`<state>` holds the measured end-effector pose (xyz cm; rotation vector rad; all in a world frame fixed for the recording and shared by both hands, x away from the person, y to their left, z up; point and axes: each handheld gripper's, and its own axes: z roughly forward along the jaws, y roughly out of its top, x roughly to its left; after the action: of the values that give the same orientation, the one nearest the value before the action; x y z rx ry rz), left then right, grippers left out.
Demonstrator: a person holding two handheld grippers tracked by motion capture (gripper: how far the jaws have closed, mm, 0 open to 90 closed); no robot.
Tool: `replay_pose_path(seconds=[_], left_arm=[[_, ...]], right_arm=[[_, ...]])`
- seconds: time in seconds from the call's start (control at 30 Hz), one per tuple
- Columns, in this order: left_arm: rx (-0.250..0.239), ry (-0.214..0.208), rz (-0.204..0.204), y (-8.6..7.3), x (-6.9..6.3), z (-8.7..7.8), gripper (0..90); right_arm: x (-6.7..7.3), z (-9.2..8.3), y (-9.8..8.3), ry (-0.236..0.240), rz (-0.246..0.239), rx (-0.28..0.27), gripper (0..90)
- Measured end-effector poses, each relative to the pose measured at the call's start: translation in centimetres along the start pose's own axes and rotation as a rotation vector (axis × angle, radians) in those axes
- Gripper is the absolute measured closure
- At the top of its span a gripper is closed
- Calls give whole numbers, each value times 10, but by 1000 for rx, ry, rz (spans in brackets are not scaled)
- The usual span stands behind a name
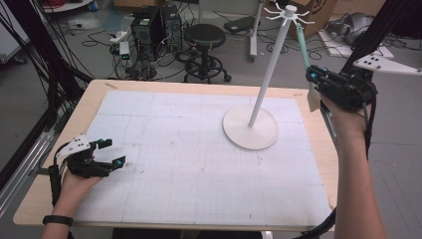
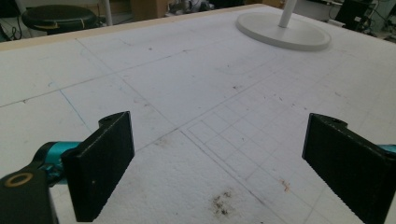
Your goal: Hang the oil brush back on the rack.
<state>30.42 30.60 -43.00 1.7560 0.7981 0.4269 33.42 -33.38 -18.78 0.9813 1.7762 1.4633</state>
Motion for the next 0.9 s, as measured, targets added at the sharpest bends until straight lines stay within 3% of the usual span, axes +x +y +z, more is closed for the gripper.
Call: replay_pose_path(seconds=[0.23, 0.43, 0.67, 0.9], left_arm=[[-1, -2, 2, 0, -1, 0, 96], [-2, -1, 1, 0, -1, 0, 96], [-34, 1, -16, 2, 0, -2, 96], [-48, 10, -8, 2, 1, -4, 96]], right_arm=[[7, 13, -4, 12, 4, 32, 668], [7, 11, -15, 68, 15, 20, 528], [11, 3, -54, 145, -3, 24, 411], [14, -4, -107, 201, 10, 39, 326]])
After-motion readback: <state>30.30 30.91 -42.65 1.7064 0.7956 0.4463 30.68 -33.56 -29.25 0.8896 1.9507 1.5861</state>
